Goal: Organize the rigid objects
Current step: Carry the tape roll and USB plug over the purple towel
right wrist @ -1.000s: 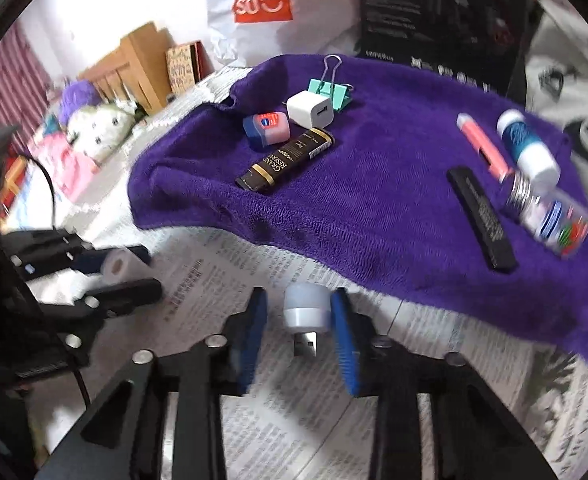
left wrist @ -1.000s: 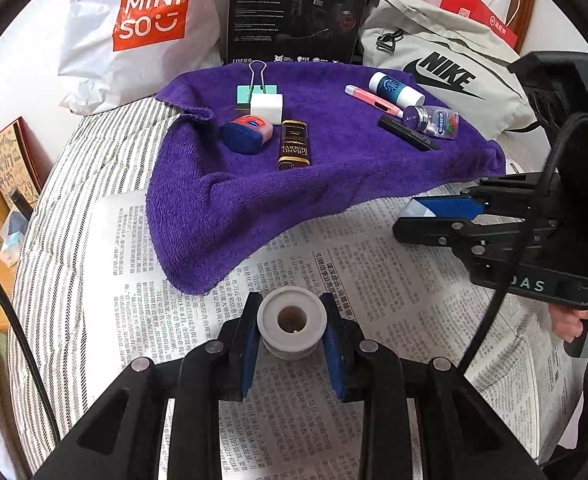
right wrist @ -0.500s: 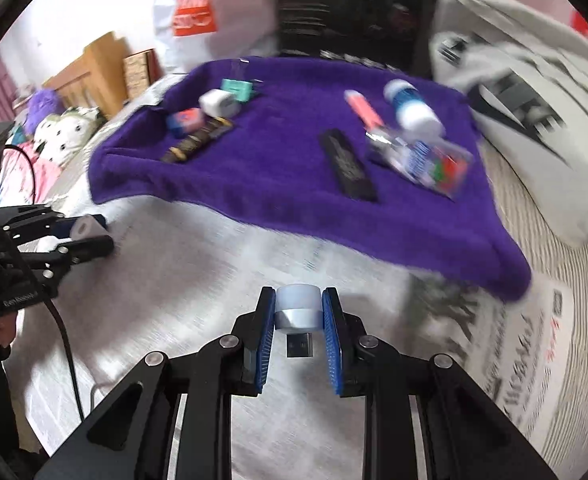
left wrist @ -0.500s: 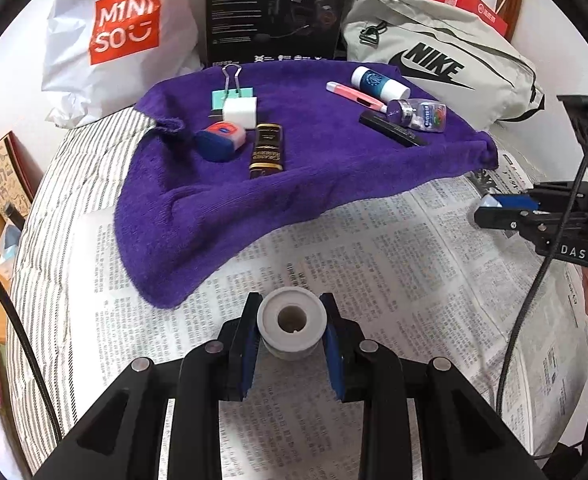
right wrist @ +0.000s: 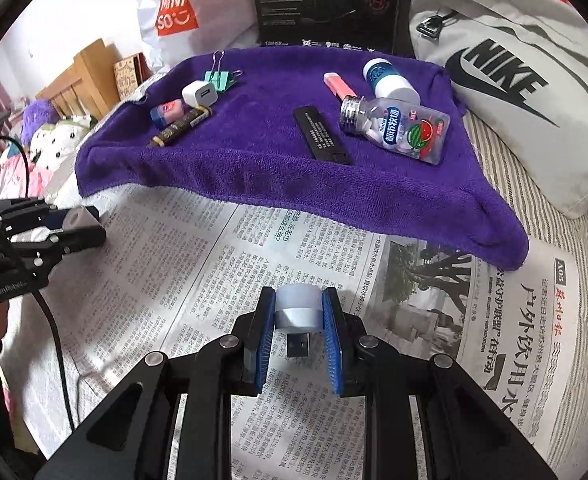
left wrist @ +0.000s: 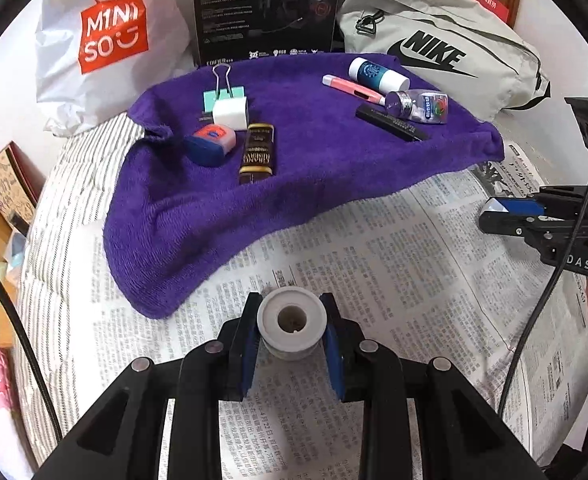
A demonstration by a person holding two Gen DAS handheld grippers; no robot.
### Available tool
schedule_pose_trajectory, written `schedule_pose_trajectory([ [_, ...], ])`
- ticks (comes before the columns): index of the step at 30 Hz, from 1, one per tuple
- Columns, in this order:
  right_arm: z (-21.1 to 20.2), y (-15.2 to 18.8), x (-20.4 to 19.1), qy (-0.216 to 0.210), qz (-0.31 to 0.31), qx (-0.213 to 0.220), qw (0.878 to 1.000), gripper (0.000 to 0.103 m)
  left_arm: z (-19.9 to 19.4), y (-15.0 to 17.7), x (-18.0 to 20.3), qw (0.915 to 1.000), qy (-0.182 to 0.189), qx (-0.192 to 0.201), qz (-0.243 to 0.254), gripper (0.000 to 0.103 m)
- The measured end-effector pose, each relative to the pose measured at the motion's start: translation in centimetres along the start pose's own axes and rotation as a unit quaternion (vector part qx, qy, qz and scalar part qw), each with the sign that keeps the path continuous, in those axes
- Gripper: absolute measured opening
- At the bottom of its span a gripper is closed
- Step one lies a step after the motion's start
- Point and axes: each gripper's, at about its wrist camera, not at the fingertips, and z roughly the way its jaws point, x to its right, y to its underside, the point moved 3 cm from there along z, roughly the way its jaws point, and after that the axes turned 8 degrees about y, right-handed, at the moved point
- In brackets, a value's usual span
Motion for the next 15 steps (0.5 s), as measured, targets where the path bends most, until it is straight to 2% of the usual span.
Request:
schedule_pose_trajectory([
  [8, -2.8, -1.7, 1.0, -0.032, 0.011, 0.030, 0.999, 0.024, -1.5, -1.9, 0.2, 0.9998, 0.007, 0.018, 0.008, 0.027],
  [15, -3.9, -4.9, 2.5, -0.014, 0.004, 0.049, 0.999, 0.024, -2.8, -4.3, -0.6, 0.9991, 0.014, 0.039, 0.004, 0.027],
])
